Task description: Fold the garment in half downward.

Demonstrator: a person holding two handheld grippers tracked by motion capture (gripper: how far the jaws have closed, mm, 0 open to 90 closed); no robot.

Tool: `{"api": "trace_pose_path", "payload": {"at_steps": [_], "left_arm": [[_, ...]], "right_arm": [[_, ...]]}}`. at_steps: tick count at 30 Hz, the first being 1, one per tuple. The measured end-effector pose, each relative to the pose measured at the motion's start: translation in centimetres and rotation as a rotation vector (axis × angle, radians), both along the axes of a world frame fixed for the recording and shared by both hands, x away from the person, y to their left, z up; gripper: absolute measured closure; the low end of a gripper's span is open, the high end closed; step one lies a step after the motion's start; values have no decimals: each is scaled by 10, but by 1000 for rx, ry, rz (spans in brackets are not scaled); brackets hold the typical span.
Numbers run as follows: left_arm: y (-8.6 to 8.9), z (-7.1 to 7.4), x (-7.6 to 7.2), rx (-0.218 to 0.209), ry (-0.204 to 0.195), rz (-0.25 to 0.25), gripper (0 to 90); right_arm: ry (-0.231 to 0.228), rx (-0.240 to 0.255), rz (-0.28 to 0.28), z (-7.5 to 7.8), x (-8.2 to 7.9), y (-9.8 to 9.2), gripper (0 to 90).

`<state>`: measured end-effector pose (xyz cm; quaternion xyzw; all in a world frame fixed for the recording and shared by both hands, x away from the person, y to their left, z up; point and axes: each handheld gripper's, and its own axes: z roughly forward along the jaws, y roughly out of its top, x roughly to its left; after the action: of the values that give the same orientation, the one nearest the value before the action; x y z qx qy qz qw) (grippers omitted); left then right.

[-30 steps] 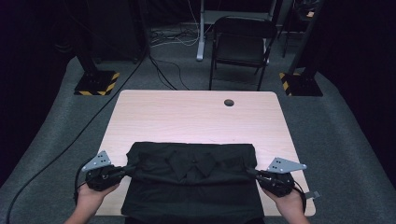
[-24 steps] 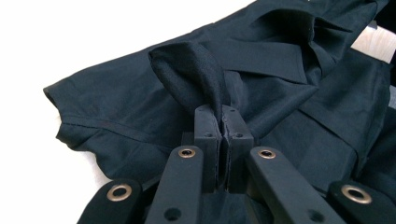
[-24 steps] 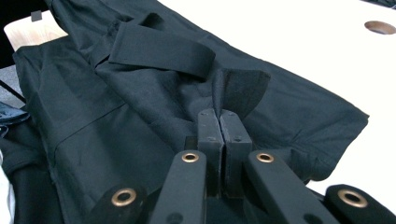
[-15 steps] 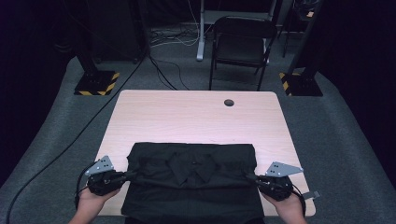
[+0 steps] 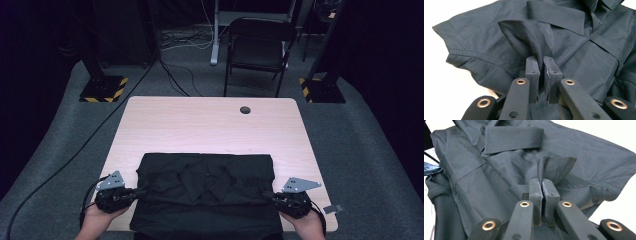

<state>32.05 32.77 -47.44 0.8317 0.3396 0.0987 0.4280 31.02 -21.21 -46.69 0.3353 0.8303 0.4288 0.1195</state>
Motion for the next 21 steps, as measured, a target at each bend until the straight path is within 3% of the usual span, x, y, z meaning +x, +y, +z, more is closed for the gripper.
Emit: {"api": "trace_pose_path", "payload": {"at_steps": [6, 12, 21], "left_arm": [[2, -4, -1, -9, 15, 3, 810], [2, -8, -2, -5, 41, 0, 737], [1, -10, 2, -4, 50, 26, 514]], "right_arm": [[5, -9, -1, -4, -1, 0, 860], [24, -16, 9, -7, -2, 0, 811], [33, -17, -12, -8, 2, 2, 691]]}}
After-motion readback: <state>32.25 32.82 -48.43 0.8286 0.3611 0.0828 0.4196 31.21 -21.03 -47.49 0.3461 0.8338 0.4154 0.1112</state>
